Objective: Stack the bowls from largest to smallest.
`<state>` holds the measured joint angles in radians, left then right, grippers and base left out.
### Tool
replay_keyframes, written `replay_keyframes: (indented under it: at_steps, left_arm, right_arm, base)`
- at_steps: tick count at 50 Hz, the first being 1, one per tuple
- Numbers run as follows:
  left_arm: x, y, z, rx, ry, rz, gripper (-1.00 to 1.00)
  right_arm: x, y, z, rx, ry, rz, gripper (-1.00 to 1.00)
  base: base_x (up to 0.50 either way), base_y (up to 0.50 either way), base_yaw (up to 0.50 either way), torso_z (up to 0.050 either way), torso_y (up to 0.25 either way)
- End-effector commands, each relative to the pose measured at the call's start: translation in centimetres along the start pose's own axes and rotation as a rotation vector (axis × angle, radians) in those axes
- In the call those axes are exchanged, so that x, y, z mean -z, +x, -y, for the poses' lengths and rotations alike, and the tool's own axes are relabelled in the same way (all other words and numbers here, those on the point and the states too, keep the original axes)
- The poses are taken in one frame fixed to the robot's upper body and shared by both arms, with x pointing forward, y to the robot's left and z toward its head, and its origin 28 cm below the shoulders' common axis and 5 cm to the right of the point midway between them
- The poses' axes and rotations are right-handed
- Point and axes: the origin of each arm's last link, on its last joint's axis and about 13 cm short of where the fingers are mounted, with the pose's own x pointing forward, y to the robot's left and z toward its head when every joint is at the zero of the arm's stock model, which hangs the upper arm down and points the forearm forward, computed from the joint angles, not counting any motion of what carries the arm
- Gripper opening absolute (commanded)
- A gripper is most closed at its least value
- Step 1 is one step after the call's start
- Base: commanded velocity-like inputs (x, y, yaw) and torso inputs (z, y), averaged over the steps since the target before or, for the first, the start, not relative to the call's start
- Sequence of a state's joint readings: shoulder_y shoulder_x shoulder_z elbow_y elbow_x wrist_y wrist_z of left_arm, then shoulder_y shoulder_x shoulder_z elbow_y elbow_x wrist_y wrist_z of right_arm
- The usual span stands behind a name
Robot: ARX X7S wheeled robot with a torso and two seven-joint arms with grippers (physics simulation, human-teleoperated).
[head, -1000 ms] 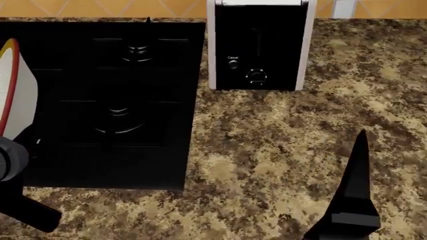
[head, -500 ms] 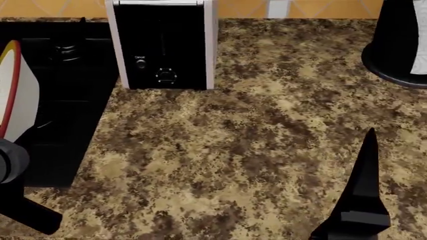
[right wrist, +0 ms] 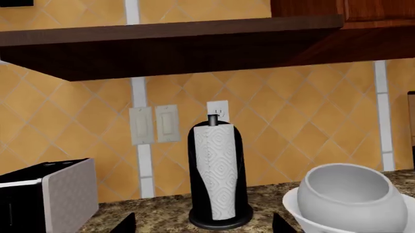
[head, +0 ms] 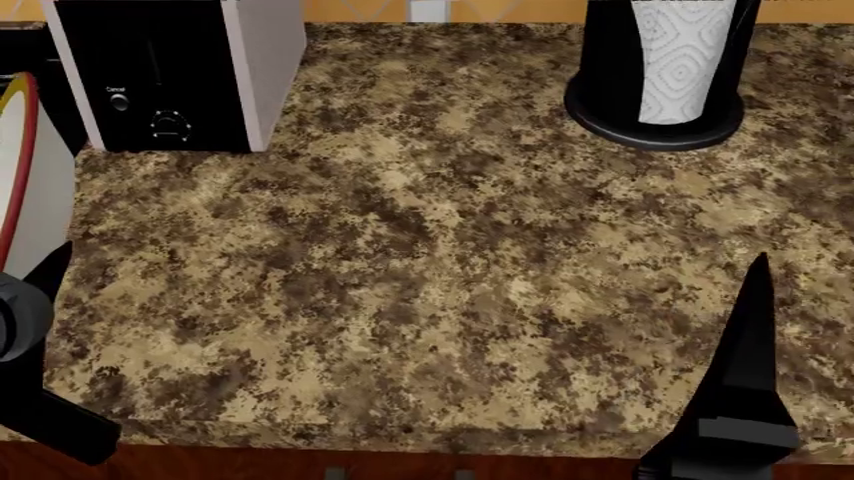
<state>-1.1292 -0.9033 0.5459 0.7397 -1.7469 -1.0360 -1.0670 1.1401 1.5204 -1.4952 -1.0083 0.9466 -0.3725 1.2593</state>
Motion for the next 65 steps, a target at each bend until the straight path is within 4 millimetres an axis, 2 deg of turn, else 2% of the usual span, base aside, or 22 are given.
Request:
replay_keyframes:
  at_steps: [1, 20, 58, 65]
  left_arm:
    - [-0.5, 0.2, 0.1, 0.006, -0.001, 0.047, -1.00]
    - [-0.1, 0.2, 0.3, 0.014, 0.001, 0.045, -1.00]
    - [-1.4, 0.8, -0.6, -0.051, -0.002, 0.088, -1.00]
    - [-1.6, 0.7, -0.8, -0.059, -0.002, 0.088, -1.00]
  right_arm:
    - [-0.2, 0.2, 0.0, -0.031, 0.008, 0.036, 1.00]
    - [-0.3, 0.2, -0.1, -0.047, 0.012, 0.050, 1.00]
    - [-0.4, 0.0, -0.1, -0.052, -0.001, 0.053, 1.00]
    - [-0.3, 0.0, -0.2, -0.070, -0.023, 0.070, 1.00]
  base:
    - [-0.25, -0.50, 0.00, 0.000, 0.000]
    - [-0.02, -0.50, 0.00, 0.000, 0.001]
    - [0.00, -0.50, 0.00, 0.000, 0.001]
    - [0.23, -0.46, 0.00, 0.000, 0.000]
